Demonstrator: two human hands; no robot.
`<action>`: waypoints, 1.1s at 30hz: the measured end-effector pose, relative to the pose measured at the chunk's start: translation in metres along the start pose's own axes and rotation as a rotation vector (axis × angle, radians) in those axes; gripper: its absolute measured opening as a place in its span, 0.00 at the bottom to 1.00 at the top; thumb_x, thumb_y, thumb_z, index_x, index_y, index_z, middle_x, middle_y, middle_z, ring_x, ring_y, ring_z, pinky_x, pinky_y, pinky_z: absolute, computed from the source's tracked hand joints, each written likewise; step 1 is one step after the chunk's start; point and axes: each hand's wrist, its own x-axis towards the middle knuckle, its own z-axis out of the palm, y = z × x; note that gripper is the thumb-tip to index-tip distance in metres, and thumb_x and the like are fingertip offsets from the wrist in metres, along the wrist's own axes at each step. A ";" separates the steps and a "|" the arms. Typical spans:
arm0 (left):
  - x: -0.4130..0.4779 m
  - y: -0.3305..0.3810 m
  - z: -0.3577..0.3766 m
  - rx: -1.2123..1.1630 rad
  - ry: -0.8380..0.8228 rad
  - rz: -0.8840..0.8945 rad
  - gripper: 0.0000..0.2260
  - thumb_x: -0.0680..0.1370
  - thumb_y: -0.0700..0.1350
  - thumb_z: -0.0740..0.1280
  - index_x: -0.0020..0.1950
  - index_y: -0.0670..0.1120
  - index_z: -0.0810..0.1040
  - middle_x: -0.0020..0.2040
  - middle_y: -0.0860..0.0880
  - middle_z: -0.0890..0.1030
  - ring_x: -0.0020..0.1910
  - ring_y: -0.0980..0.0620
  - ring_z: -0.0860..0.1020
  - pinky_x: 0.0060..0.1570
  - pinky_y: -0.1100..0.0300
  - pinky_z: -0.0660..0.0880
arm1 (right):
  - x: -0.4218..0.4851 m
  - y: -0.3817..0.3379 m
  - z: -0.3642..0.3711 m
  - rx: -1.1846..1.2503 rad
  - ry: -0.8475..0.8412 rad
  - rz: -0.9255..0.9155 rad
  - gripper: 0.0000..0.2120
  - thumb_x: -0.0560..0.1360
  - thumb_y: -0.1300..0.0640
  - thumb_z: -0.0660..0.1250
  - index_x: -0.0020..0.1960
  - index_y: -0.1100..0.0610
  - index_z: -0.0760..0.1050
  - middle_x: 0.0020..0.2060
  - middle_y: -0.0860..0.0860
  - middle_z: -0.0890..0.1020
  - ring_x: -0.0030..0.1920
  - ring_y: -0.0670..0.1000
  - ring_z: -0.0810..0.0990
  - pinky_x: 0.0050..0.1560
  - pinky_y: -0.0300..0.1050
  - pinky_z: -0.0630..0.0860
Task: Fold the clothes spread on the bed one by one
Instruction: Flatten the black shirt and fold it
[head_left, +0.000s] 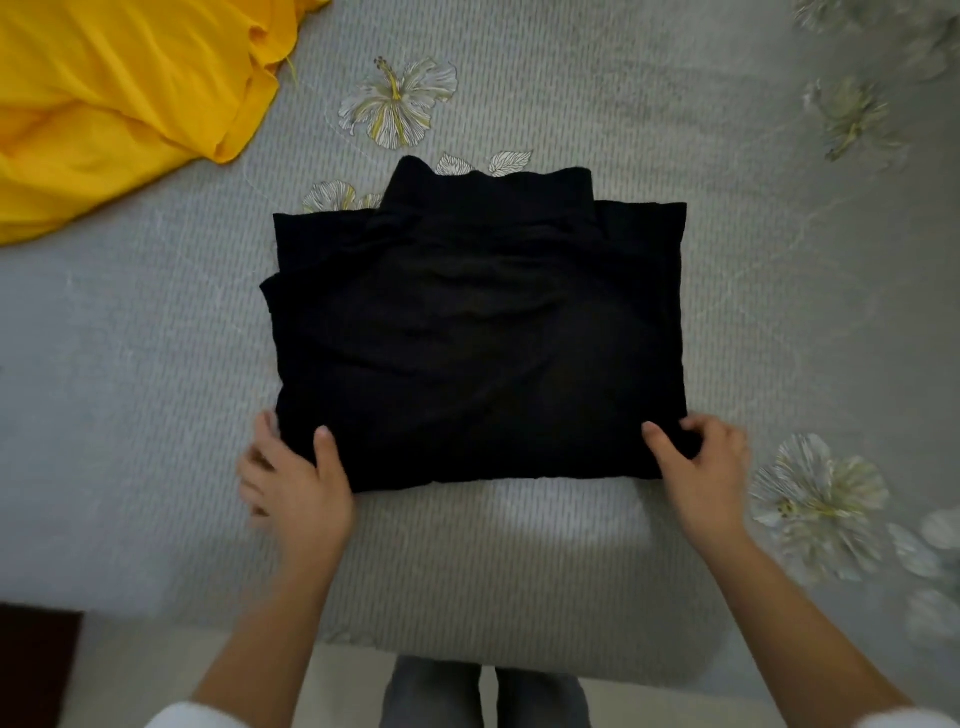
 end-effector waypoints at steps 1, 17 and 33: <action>-0.007 -0.005 -0.001 -0.060 -0.010 -0.054 0.26 0.80 0.53 0.61 0.75 0.47 0.57 0.70 0.38 0.61 0.66 0.38 0.64 0.64 0.40 0.62 | 0.001 0.002 -0.002 0.075 -0.049 0.035 0.16 0.72 0.49 0.72 0.54 0.57 0.72 0.55 0.52 0.73 0.59 0.55 0.72 0.62 0.55 0.70; -0.023 -0.002 -0.001 -0.099 0.206 -0.059 0.27 0.74 0.36 0.67 0.72 0.41 0.63 0.70 0.36 0.62 0.68 0.36 0.62 0.67 0.42 0.61 | 0.033 0.017 -0.058 0.057 -0.757 0.140 0.14 0.66 0.65 0.76 0.50 0.63 0.78 0.41 0.56 0.85 0.44 0.54 0.84 0.46 0.43 0.80; -0.174 0.086 0.109 0.437 -0.484 0.966 0.29 0.73 0.57 0.70 0.72 0.51 0.70 0.73 0.50 0.68 0.73 0.52 0.65 0.70 0.51 0.64 | 0.102 -0.071 -0.034 0.532 -0.508 0.187 0.14 0.71 0.54 0.73 0.55 0.58 0.80 0.48 0.51 0.86 0.47 0.50 0.85 0.40 0.40 0.79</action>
